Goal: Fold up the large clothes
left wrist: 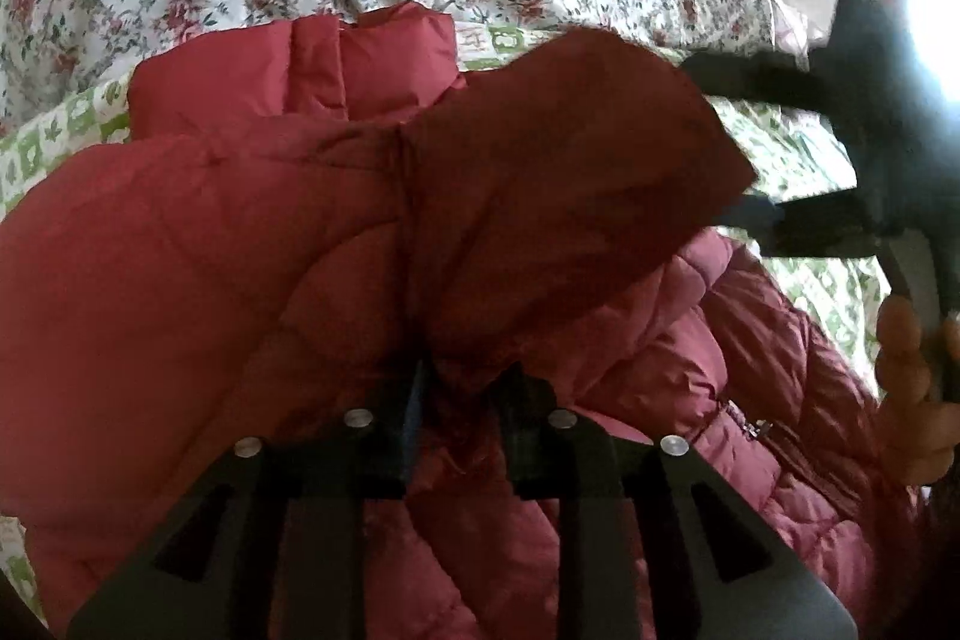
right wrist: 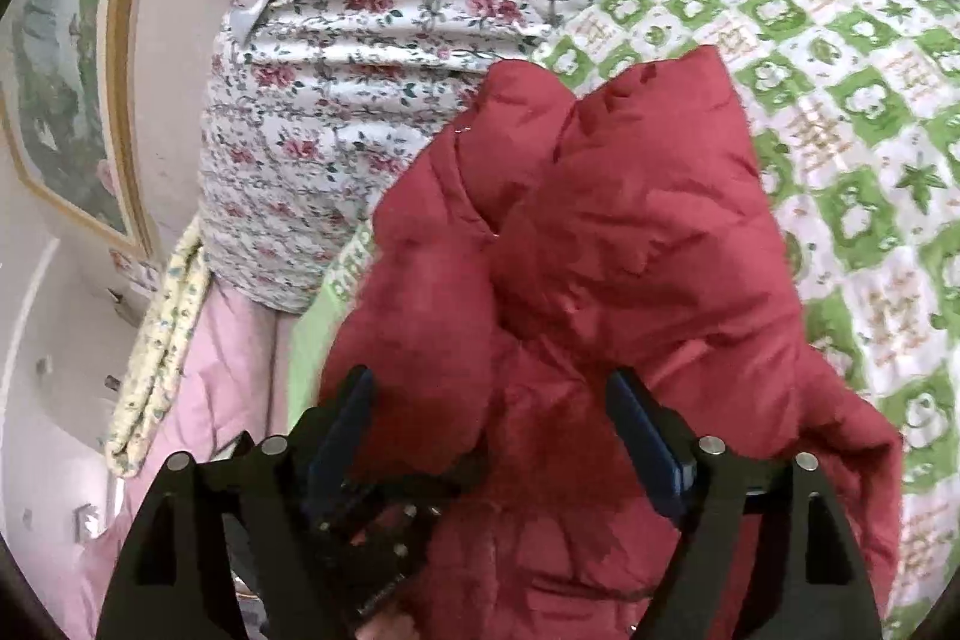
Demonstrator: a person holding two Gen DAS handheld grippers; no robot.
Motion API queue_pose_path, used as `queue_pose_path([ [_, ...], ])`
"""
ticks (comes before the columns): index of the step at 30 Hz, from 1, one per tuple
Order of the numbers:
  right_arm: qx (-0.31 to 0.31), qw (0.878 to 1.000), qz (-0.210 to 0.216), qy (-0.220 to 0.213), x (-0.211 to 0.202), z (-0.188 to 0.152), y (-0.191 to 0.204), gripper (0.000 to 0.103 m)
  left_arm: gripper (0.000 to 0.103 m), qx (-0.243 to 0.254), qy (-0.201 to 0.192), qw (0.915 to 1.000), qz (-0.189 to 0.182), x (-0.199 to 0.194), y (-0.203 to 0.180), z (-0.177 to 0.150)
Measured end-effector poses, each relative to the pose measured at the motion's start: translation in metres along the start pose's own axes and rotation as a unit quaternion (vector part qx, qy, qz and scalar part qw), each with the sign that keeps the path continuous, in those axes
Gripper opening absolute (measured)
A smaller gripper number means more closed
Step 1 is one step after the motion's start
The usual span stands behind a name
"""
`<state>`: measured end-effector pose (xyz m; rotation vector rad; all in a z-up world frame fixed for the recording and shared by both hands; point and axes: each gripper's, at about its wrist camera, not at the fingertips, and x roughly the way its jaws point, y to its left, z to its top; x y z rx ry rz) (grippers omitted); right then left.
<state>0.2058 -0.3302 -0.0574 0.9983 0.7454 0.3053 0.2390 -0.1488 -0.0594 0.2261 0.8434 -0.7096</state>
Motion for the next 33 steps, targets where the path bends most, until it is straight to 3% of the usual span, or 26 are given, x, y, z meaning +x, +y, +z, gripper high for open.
queue_pose_path([
  [3,0.0,1.0,0.013,0.004,0.005,0.002,0.001,0.086,0.025,0.01,0.002,0.9999,0.003,0.002,-0.007,-0.003],
  [6,-0.007,1.0,-0.024,0.015,0.015,0.003,-0.001,0.082,0.03,0.005,0.004,1.0,-0.004,0.002,-0.007,-0.003],
  [7,-0.01,0.999,-0.038,0.026,0.021,0.003,-0.002,0.068,0.03,-0.003,0.006,0.9999,-0.011,0.001,-0.006,-0.004],
  [8,-0.012,0.998,-0.047,0.035,0.025,0.003,-0.003,0.035,0.031,-0.009,0.007,0.9998,-0.016,0.0,-0.003,-0.004],
  [9,-0.014,0.997,-0.059,0.04,0.028,0.002,-0.004,0.02,0.031,-0.016,0.01,0.9996,-0.021,-0.002,-0.001,-0.004],
  [10,-0.019,0.996,-0.073,0.043,0.03,0.002,-0.004,0.015,0.031,-0.023,0.012,0.9993,-0.028,-0.005,0.002,-0.005],
  [15,-0.056,0.994,-0.09,0.028,0.025,0.001,0.003,0.01,0.031,-0.057,0.0,0.9964,-0.063,-0.033,0.019,-0.016],
  [20,-0.08,0.991,-0.105,0.016,0.014,0.003,0.007,0.009,0.031,-0.092,-0.024,0.9945,-0.044,-0.063,0.049,-0.019],
  [25,-0.093,0.989,-0.112,0.002,-0.001,0.007,0.007,0.008,0.031,-0.134,-0.048,0.9897,0.012,-0.077,0.096,-0.009],
  [28,-0.098,0.988,-0.119,0.0,-0.008,0.009,0.005,0.008,0.031,-0.171,-0.042,0.9839,0.032,-0.07,0.127,-0.007],
  [33,-0.121,0.979,-0.163,-0.002,-0.005,0.007,-0.002,0.008,0.031,-0.208,-0.019,0.9777,0.024,-0.053,0.155,-0.018],
])
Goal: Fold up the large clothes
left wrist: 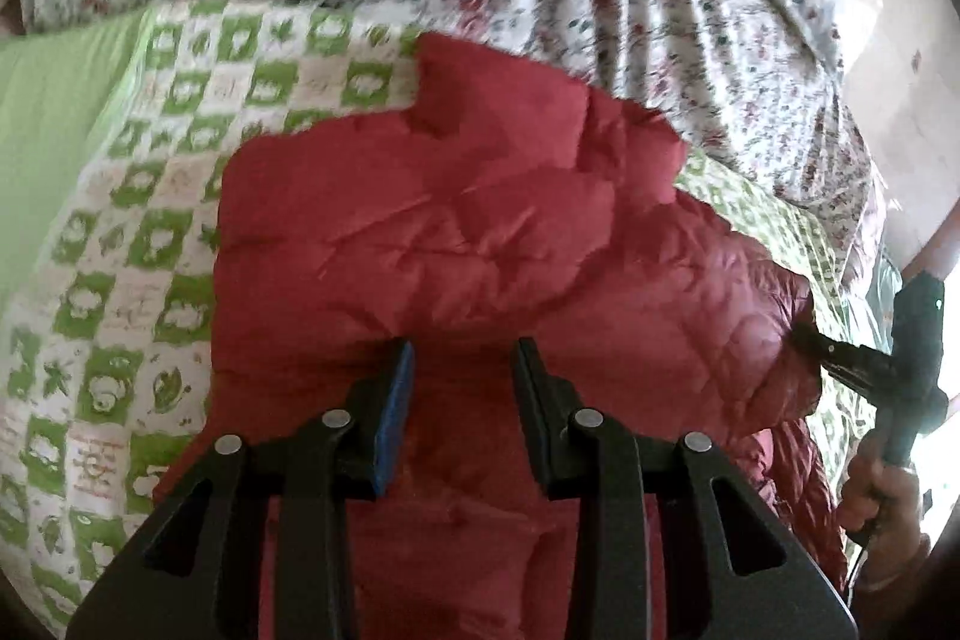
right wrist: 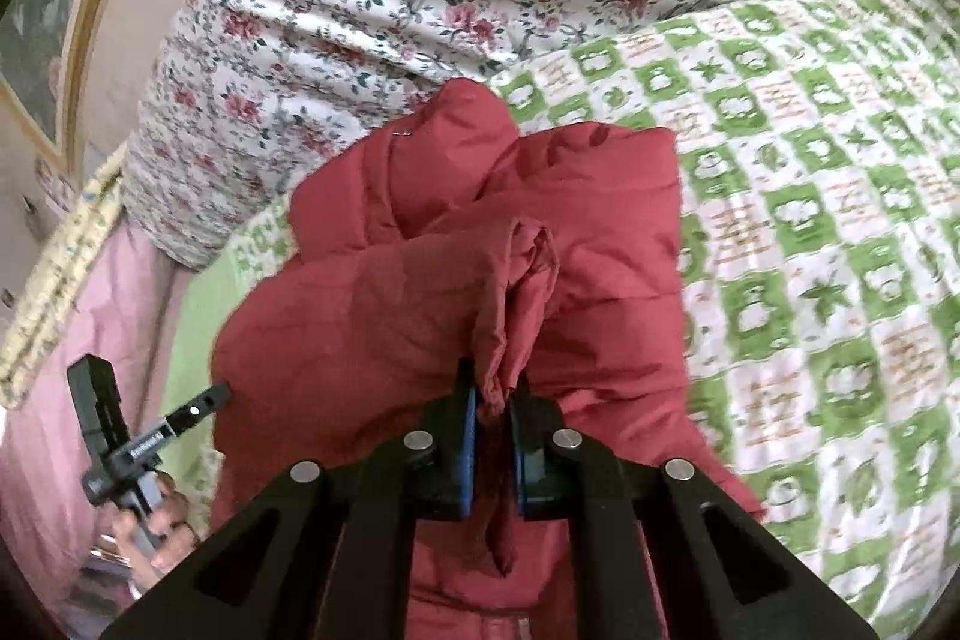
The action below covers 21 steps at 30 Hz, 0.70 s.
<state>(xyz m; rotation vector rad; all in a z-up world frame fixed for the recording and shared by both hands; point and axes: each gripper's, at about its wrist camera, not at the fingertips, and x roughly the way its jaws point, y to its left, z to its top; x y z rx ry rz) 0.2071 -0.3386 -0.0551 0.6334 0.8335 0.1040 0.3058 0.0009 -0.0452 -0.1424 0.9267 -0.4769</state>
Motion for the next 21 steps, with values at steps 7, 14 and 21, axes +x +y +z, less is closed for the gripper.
queue_pose_path([
  [7,-0.033,0.998,-0.048,0.005,0.011,-0.008,0.006,0.018,0.031,0.005,0.019,0.9997,0.017,0.014,0.001,-0.013],
  [14,-0.084,0.99,-0.079,-0.082,-0.035,-0.006,0.046,0.031,0.031,0.013,0.02,0.9993,0.029,0.017,-0.003,-0.013],
  [21,-0.147,0.986,-0.08,0.006,0.034,-0.021,0.079,0.035,0.031,0.021,0.019,0.9985,0.048,0.02,-0.007,-0.013],
])
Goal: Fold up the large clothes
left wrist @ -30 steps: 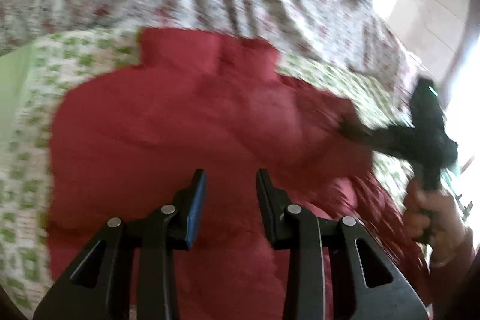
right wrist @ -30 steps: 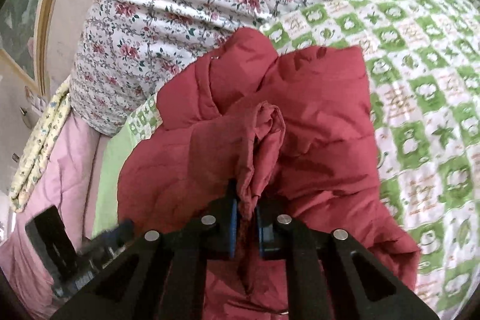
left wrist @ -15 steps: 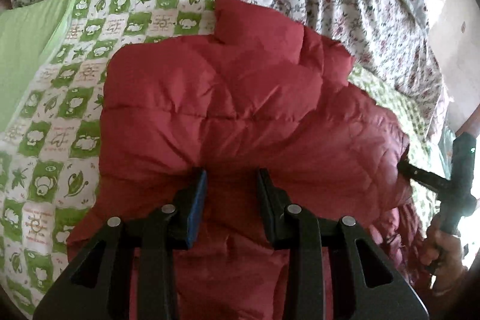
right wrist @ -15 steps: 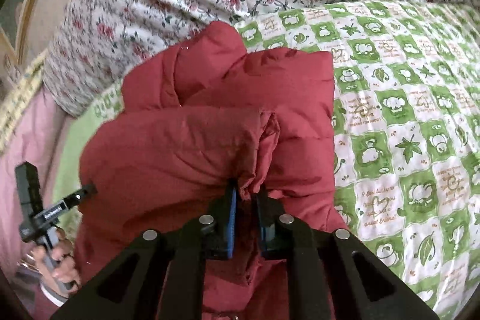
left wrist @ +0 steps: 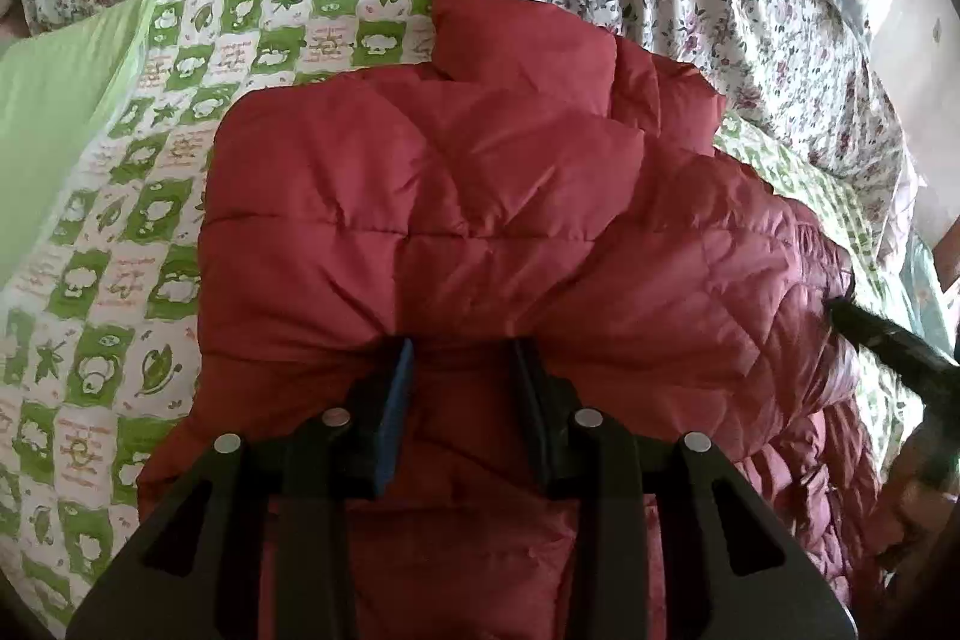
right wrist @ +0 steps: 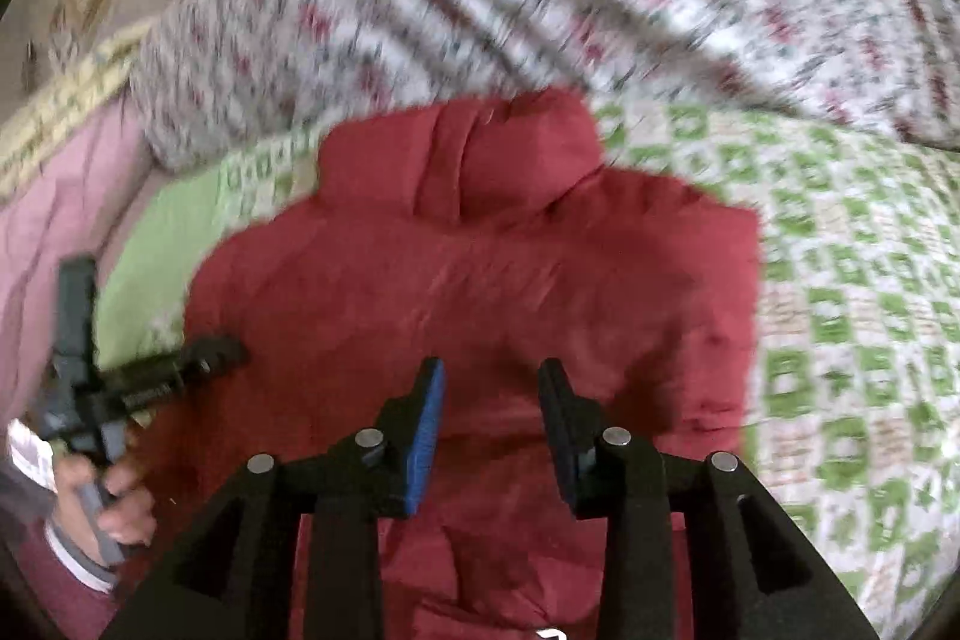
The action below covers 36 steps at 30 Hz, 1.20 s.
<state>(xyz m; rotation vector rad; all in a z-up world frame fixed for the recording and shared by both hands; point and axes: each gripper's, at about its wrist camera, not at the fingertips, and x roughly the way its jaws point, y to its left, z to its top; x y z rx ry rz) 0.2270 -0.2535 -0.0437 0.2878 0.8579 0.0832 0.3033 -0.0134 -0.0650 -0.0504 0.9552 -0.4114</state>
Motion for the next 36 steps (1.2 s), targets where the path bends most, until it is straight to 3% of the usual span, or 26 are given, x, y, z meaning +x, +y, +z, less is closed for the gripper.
queue_pose_path([
  [5,0.009,1.0,-0.009,0.026,0.033,-0.015,-0.014,0.033,0.031,0.023,0.006,0.9997,0.011,-0.007,-0.005,0.001],
  [10,0.01,0.999,-0.011,0.034,0.036,-0.016,-0.015,0.033,0.031,0.052,-0.027,0.9983,-0.006,-0.031,-0.018,0.004],
  [13,0.011,0.999,-0.009,0.035,0.038,-0.015,-0.015,0.033,0.031,0.046,0.004,0.9987,0.024,-0.016,-0.015,0.008],
  [15,0.019,0.999,-0.001,0.036,0.036,-0.014,-0.019,0.033,0.031,0.036,0.033,0.9986,0.021,0.002,-0.007,0.007],
  [22,0.027,1.0,-0.01,0.008,0.009,-0.009,-0.017,0.035,0.032,0.044,0.04,0.9979,0.026,0.01,-0.004,0.006],
  [26,0.035,0.999,-0.014,0.038,0.028,-0.015,-0.03,0.034,0.031,0.043,0.043,0.998,0.018,0.008,-0.002,0.005],
  [36,0.041,0.998,-0.004,0.039,0.036,-0.018,-0.033,0.033,0.031,0.03,0.045,0.9985,0.008,0.01,0.004,0.003],
])
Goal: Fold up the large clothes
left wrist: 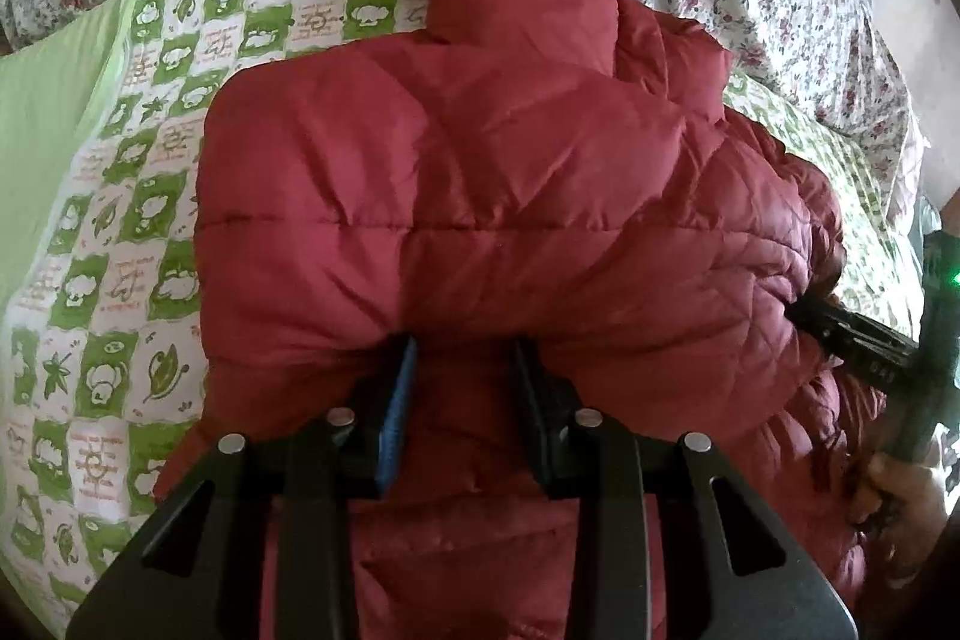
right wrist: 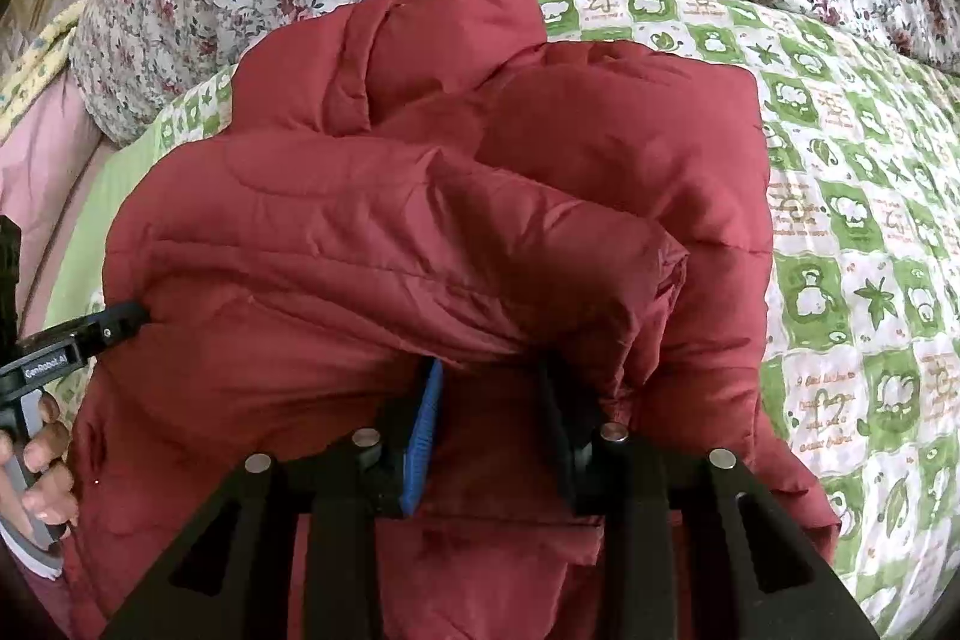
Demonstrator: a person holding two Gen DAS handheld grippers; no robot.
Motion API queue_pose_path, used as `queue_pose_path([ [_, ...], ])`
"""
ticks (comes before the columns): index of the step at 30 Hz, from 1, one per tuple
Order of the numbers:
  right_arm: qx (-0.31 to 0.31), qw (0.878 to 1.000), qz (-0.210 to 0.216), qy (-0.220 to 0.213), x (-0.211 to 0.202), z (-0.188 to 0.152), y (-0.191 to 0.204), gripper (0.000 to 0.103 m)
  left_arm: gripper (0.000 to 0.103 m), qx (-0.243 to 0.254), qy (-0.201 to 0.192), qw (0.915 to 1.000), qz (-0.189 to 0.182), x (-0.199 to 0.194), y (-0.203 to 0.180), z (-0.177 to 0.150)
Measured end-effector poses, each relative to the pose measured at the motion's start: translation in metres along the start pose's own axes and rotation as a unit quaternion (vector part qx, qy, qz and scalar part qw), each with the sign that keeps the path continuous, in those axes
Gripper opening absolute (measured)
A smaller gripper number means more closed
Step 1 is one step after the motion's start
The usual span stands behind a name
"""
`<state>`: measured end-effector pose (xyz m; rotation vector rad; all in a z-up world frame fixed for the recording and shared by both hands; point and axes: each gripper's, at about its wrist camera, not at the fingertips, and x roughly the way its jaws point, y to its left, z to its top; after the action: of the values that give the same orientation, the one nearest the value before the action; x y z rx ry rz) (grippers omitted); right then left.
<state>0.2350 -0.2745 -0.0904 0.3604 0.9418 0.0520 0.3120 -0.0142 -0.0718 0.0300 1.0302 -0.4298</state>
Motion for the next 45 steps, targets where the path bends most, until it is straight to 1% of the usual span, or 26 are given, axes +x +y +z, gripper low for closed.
queue_pose_path([
  [3,0.008,1.0,0.009,-0.008,-0.007,-0.001,-0.002,0.034,0.031,-0.005,-0.001,1.0,-0.003,-0.002,0.001,0.0],
  [9,0.037,0.998,0.028,-0.032,-0.043,-0.009,-0.005,0.037,0.031,-0.012,-0.014,0.9998,-0.01,-0.025,0.002,-0.006],
  [11,0.039,0.998,0.031,-0.032,-0.055,-0.013,-0.006,0.043,0.031,-0.016,-0.016,0.9997,-0.011,-0.033,0.003,-0.01],
  [13,0.035,0.999,0.031,-0.028,-0.063,-0.018,-0.005,0.046,0.031,-0.024,-0.018,0.9995,-0.013,-0.043,0.005,-0.014],
  [20,0.036,0.998,0.037,-0.022,-0.087,-0.038,-0.006,0.048,0.031,-0.044,-0.016,0.9989,-0.009,-0.062,0.011,-0.034],
  [27,0.04,0.998,0.044,-0.022,-0.099,-0.054,-0.006,0.05,0.031,-0.064,-0.005,0.9978,-0.014,-0.071,0.023,-0.056],
  [32,0.039,0.998,0.044,-0.019,-0.108,-0.065,-0.006,0.055,0.031,-0.077,-0.002,0.9969,-0.018,-0.08,0.032,-0.073],
  [36,0.041,0.998,0.046,-0.015,-0.114,-0.074,-0.008,0.057,0.031,-0.085,0.002,0.9962,-0.018,-0.086,0.038,-0.085],
  [40,0.045,0.998,0.051,-0.01,-0.122,-0.086,-0.013,0.065,0.031,-0.095,0.006,0.9954,-0.017,-0.095,0.044,-0.098],
  [43,0.05,0.998,0.047,-0.008,-0.132,-0.096,-0.02,0.065,0.031,-0.096,0.01,0.9951,-0.021,-0.102,0.048,-0.108],
  [44,0.051,0.998,0.046,-0.008,-0.136,-0.1,-0.023,0.066,0.034,-0.096,0.011,0.9952,-0.02,-0.103,0.048,-0.111],
  [45,0.053,0.998,0.044,-0.008,-0.14,-0.103,-0.026,0.066,0.039,-0.095,0.012,0.9952,-0.018,-0.105,0.048,-0.114],
])
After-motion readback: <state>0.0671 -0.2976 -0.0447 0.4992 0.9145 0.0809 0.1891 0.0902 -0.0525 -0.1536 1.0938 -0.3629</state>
